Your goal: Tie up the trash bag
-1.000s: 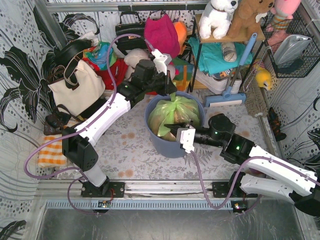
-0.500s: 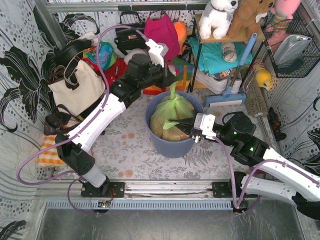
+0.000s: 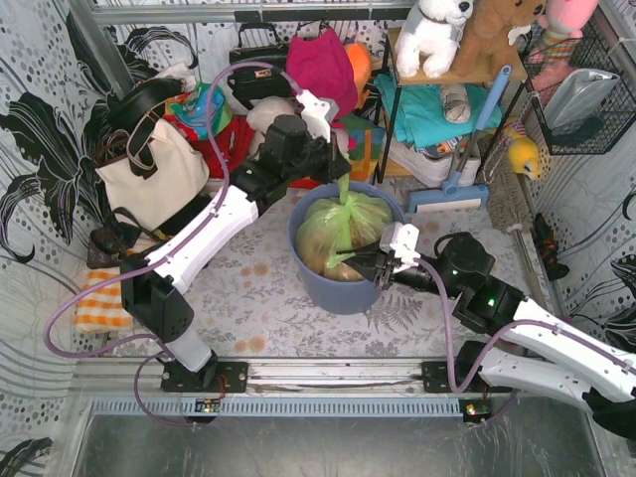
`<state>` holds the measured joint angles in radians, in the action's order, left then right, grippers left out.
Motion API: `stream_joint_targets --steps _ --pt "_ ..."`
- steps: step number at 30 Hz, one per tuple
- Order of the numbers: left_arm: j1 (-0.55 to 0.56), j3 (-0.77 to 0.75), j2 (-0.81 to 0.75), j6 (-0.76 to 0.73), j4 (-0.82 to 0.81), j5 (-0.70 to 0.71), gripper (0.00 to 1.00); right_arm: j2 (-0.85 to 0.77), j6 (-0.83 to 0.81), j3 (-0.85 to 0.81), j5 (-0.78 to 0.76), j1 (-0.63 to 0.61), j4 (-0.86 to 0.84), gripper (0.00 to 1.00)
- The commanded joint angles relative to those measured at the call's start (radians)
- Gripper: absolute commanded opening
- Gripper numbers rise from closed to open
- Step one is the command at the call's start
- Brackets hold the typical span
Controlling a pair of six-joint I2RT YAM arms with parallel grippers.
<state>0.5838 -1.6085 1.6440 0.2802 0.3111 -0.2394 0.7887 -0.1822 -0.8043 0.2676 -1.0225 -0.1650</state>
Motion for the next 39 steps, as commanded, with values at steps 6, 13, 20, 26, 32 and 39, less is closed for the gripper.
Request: stream_joint_targets --steps 6,13,20,26,32,39 --pt "-0.001 -0.094 -0.053 0.002 -0.081 -0.027 0.00 0.001 0.060 -0.158 0.060 -0.005 -0.014 0.00" --pt "-0.001 0.042 -0.039 0.010 -0.091 -0.037 0.00 -0.054 0.145 -0.006 0.018 -0.005 -0.047 0.00" --pt "-0.002 0.096 -0.020 -0.013 -0.082 0.039 0.00 -0.074 0.219 0.058 0.100 -0.006 -0.068 0.00" --pt "-0.003 0.075 -0.039 0.000 -0.105 0.021 0.03 -0.060 0.216 0.035 0.174 -0.005 -0.037 0.00" --pt "-0.003 0.073 -0.120 0.011 -0.148 -0.003 0.33 -0.059 0.122 -0.042 0.235 -0.005 0.059 0.51" --pt "-0.003 0.120 -0.253 -0.020 -0.234 0.117 0.57 -0.049 0.028 -0.170 0.111 -0.005 0.141 0.87"
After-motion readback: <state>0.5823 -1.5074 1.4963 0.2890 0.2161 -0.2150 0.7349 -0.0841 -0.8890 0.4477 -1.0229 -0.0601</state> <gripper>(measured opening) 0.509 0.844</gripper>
